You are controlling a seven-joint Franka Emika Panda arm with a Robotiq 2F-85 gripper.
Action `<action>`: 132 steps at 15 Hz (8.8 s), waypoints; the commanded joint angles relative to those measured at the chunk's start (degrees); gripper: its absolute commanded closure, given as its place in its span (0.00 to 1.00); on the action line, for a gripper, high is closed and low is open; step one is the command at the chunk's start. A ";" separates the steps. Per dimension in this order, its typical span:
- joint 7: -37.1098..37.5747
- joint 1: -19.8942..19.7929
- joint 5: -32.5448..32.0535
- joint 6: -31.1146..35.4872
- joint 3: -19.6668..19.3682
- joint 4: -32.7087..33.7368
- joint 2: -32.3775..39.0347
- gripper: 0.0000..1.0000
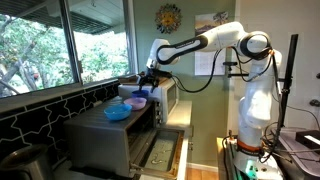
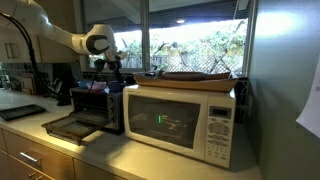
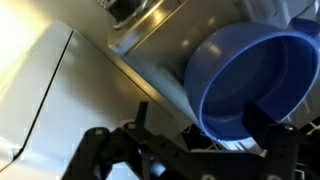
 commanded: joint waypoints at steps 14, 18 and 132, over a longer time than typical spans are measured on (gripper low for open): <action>-1.79 0.78 -8.35 -1.20 0.61 1.84 1.12 0.99; -4.24 1.14 -9.80 -2.77 1.15 2.92 0.72 0.99; -6.00 2.16 -22.10 32.28 11.73 -12.78 -9.81 0.99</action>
